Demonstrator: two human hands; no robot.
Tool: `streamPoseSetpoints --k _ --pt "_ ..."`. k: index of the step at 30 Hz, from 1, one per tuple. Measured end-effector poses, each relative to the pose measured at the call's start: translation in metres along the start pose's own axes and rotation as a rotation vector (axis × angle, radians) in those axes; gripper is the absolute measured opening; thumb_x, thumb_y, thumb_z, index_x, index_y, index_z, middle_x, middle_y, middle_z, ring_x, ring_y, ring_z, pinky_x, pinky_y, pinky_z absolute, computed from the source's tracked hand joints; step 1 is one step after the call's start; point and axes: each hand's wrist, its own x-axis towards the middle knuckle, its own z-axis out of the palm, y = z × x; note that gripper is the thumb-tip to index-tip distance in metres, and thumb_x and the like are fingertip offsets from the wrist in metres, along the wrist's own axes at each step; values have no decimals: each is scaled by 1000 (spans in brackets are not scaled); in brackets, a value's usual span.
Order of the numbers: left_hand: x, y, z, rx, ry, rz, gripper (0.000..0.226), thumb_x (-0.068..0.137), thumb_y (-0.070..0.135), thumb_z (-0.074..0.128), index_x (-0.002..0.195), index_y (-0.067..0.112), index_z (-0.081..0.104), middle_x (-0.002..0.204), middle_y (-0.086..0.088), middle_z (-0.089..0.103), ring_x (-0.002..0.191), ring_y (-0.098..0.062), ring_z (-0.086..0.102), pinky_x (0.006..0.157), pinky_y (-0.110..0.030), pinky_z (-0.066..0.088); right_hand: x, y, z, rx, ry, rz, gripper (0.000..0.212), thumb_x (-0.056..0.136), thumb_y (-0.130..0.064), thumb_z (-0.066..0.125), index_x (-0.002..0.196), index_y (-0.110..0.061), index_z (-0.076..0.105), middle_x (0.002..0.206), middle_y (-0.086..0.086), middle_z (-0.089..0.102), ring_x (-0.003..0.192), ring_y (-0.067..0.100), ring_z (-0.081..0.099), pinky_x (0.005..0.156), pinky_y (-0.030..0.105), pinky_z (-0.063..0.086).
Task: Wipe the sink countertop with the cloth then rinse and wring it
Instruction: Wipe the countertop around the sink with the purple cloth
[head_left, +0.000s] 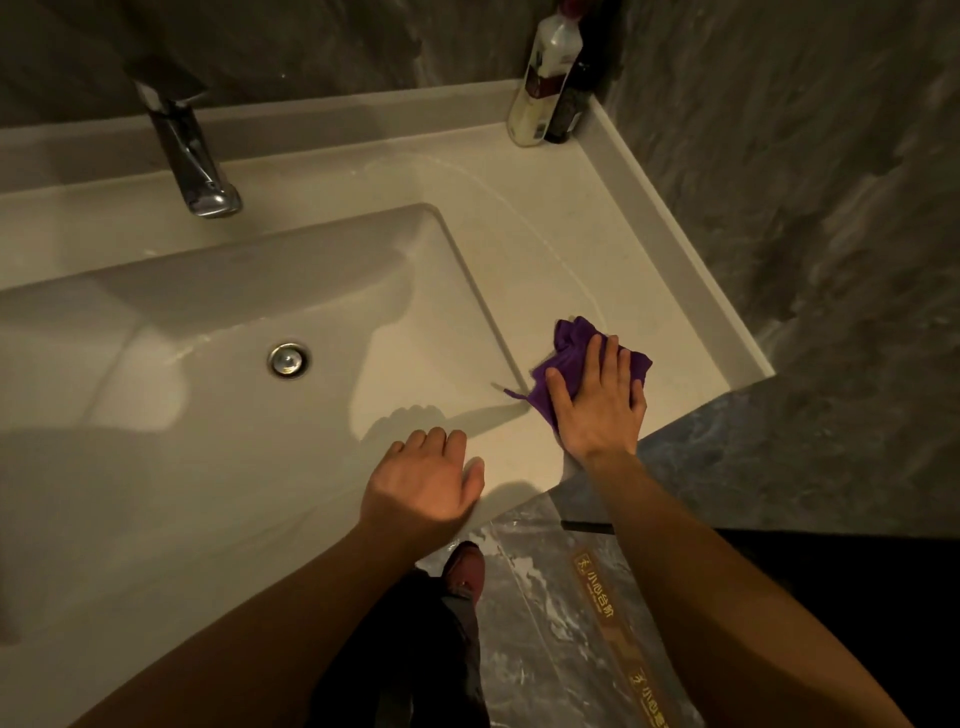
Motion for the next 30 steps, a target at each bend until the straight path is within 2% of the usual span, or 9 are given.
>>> streamPoseSetpoints --k 5,7,9,12,16,19,22,25,30 --pt "1 -2 9 63 187 130 25 99 24 47 88 7 60 73 -15 53 64 -32 48 56 -40 36 41 8 -2 9 32 -54 69 105 -54 19 164 -19 11 172 5 13 158 23 9 127 47 13" --pt "3 -2 8 73 105 199 15 95 19 49 92 8 59 77 -15 55 65 -32 49 53 -39 35 57 9 -5 42 55 -86 64 107 -48 22 163 -16 16 171 6 17 158 24 13 127 46 15" --pt "6 0 1 -6 -45 -10 29 98 39 46 95 14 61 82 -10 61 70 -33 56 59 -40 44 76 10 -7 124 76 -119 60 108 -42 26 161 -14 23 169 7 23 156 25 19 126 46 19" --pt "8 4 -1 -50 -90 -157 46 99 56 33 96 20 61 88 -4 63 82 -28 60 71 -40 48 108 11 -24 489 -2 -22 56 109 -43 31 157 -14 37 157 13 46 144 32 42 119 42 33" --pt "10 5 0 -84 -132 -242 51 98 61 30 92 21 61 86 -3 63 83 -27 61 70 -39 49 117 17 -54 1167 -1 250 55 108 -45 37 136 -5 60 114 9 68 97 22 65 88 33 48" --pt "15 8 -4 -103 -154 -389 56 97 64 28 88 22 63 85 -2 64 85 -27 63 70 -38 49 100 30 -46 904 157 191 58 106 -48 32 145 -11 52 133 13 65 120 30 61 108 43 45" --pt "21 11 -6 -117 -168 -501 57 98 65 29 88 21 64 88 -2 65 90 -26 63 72 -38 47 85 32 -24 309 57 5 63 107 -50 23 162 -21 22 169 10 22 156 29 17 125 50 17" --pt "25 13 -8 -112 -203 -529 58 98 65 26 90 21 63 93 -2 65 97 -27 63 77 -39 47 90 19 -16 18 -65 -46 69 102 -62 13 163 -34 0 173 9 -4 158 32 -6 123 59 3" --pt "51 31 2 -242 -46 -487 64 94 61 20 117 18 62 112 -7 66 110 -31 61 92 -42 49 117 6 -18 -47 -98 -176 74 98 -69 10 162 -35 -7 173 8 -6 158 34 -8 122 66 0"
